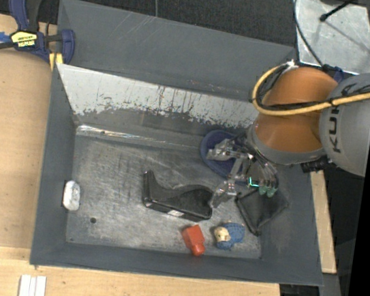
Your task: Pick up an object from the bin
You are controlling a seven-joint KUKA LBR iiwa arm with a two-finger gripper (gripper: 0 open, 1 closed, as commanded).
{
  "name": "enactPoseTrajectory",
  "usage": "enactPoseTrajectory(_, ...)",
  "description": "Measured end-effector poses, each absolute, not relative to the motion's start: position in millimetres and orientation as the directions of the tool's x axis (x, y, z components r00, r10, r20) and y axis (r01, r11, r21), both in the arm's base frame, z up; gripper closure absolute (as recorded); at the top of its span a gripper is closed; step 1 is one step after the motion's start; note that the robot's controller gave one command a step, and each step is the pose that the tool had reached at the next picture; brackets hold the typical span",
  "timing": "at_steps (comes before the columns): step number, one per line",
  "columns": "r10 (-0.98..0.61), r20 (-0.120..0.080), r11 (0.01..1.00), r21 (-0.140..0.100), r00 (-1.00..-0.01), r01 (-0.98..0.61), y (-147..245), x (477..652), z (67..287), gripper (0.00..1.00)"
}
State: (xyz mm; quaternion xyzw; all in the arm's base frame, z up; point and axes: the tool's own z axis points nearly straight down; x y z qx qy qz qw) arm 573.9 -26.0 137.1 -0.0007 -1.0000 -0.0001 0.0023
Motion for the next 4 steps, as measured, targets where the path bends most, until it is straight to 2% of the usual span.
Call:
enactPoseTrajectory(1, -0.250, -0.016, 0.968, -0.007, -0.968, -0.250, -6, 565.0, 111, 0.00)
enactPoseTrajectory(2, -0.253, 0.012, 0.967, -0.004, -0.967, -0.253, -7, 560.6, 111, 1.00)
enactPoseTrajectory(3, -0.548, -0.011, 0.837, -0.005, -0.837, -0.548, 36, 554.1, 291, 1.00)
enactPoseTrajectory(4, -0.433, 0.003, 0.902, 0.002, -0.902, -0.433, 36, 559.4, 173, 1.00)
